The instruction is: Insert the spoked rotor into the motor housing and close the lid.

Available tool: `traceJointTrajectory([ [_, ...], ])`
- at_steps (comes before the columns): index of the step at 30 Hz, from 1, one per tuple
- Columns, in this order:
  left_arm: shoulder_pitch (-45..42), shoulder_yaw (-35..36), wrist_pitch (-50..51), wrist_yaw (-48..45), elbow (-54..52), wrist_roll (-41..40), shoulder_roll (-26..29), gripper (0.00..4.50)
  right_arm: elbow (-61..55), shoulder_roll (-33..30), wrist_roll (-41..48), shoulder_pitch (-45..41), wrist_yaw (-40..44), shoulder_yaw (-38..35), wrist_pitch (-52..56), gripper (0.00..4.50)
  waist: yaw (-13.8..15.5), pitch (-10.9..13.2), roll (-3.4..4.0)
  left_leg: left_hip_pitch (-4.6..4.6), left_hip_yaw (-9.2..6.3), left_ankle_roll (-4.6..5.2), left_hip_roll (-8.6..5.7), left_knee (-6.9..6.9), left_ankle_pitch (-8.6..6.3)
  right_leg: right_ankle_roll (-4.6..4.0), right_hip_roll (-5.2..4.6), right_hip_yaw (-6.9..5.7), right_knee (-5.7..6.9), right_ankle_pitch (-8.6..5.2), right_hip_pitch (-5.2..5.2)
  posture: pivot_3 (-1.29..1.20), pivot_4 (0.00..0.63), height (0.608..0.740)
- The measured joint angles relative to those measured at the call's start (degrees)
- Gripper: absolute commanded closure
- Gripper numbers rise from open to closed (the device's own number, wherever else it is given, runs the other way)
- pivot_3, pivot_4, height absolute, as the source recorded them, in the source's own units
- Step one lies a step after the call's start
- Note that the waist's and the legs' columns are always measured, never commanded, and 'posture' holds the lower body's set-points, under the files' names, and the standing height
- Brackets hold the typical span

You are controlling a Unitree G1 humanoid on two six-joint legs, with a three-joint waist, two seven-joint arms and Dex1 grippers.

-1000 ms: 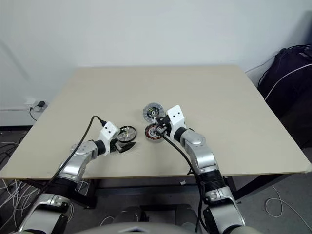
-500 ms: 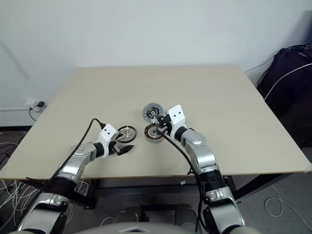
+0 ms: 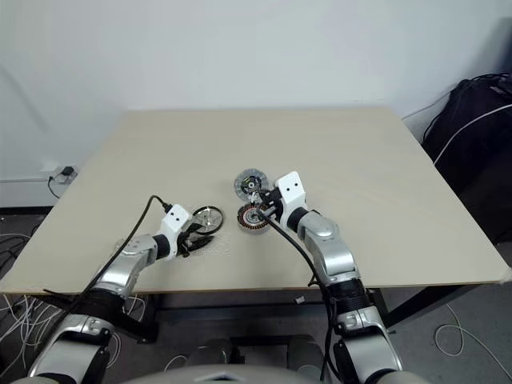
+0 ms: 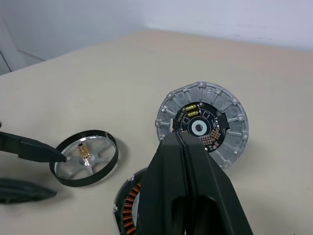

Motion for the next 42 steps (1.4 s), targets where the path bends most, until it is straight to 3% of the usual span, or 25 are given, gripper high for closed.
traceJointTrajectory([
  [6,-0.51,-0.11,-0.25,0.32,0.71,0.02,-0.07,4.49,0.00,0.03,0.00,0.00,-0.36,-0.01,-0.04,4.50,-0.13,0.00,0.00,0.00,0.00,0.00,0.00,0.01,0.00,0.01,0.01,0.01,0.01,0.01,0.01,0.00,0.000,0.740],
  [25,-0.67,0.10,-0.48,0.52,0.65,-0.30,-0.16,4.49,0.02,0.07,0.01,0.35,-0.42,-0.07,-0.07,4.50,-0.90,0.00,-0.01,0.01,-0.03,0.00,0.00,0.04,0.01,0.03,0.01,0.01,0.02,0.03,0.04,0.00,0.000,0.740],
  [31,0.44,1.98,2.09,1.80,-6.17,-2.98,-1.22,4.49,0.02,0.13,0.00,0.39,-0.41,-0.02,-0.07,4.50,-0.99,-0.01,0.00,0.01,-0.04,0.00,0.00,0.05,0.01,0.03,0.01,0.02,0.02,0.04,0.05,0.00,0.000,0.740],
  [40,10.27,5.63,12.70,6.68,-19.16,-5.65,-0.65,4.49,0.03,0.09,0.01,0.73,-0.35,-0.04,-0.07,4.50,-1.31,-0.01,0.00,0.03,-0.03,0.00,0.00,0.06,0.01,0.02,0.02,0.06,0.04,0.03,0.05,0.00,0.000,0.740],
  [42,11.18,5.74,14.33,7.46,-19.76,-5.89,-0.77,4.11,0.04,0.15,0.01,0.73,-0.32,-0.03,-0.07,4.50,-1.11,0.00,0.00,0.03,-0.06,-0.01,0.00,0.08,0.02,0.04,0.02,0.02,0.04,0.04,0.03,0.00,0.000,0.740],
])
